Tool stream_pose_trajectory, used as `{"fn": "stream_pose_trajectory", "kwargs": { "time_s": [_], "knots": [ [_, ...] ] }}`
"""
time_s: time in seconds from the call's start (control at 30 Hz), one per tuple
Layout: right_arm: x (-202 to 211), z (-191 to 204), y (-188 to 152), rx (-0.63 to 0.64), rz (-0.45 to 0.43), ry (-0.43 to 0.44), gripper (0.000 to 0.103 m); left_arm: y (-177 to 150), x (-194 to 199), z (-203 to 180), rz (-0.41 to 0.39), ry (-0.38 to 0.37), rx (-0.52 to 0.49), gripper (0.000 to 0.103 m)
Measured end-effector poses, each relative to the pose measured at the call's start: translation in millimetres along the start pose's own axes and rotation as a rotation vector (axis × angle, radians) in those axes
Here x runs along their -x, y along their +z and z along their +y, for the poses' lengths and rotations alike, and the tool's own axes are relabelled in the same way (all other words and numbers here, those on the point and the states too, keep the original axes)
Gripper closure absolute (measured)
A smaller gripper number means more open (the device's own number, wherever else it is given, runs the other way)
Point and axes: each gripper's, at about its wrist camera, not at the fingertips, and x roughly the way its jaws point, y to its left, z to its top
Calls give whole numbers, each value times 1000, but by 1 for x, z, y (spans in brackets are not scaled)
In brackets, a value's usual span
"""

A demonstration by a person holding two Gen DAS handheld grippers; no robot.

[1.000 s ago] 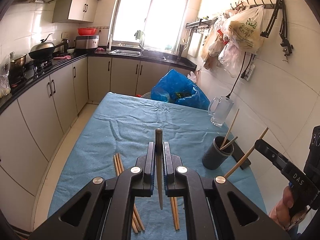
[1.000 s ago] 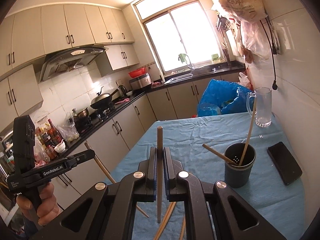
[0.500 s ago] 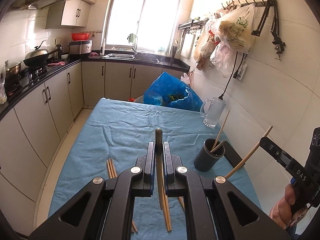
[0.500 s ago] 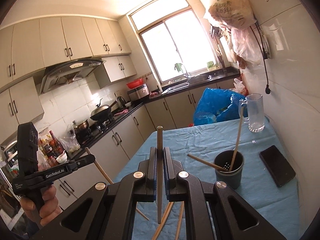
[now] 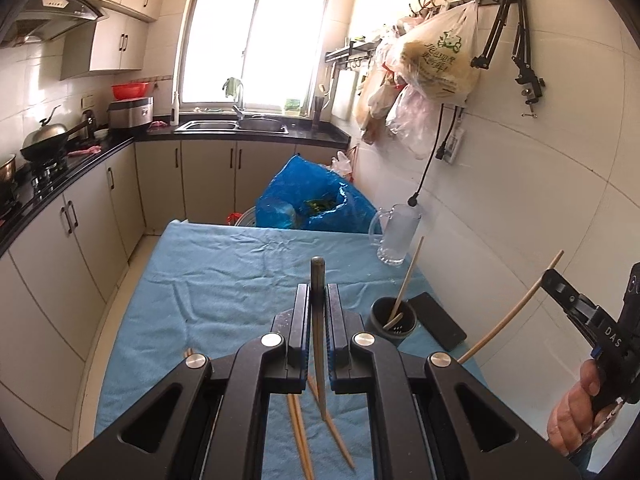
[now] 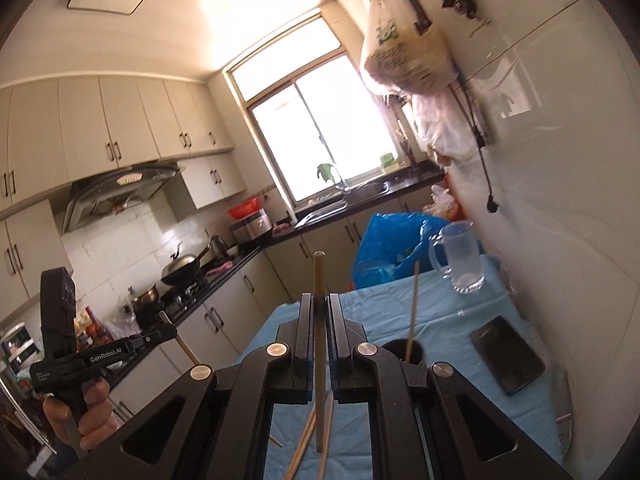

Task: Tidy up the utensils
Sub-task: 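Drop the chopstick into the black holder and open the right tool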

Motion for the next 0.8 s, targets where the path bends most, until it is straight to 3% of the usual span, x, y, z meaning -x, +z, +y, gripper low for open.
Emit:
{"fn": "stream_pose_trajectory", "kwargs": {
  "time_s": [0.43,0.8],
  "knots": [
    [13,-19,44,6,-91,-61,97,58,-34,-23,-13,-51,-26,97],
    [-35,-35,66,43,-85,-151,97,100,-80,-36,-47,-142,-13,97]
  ]
}}
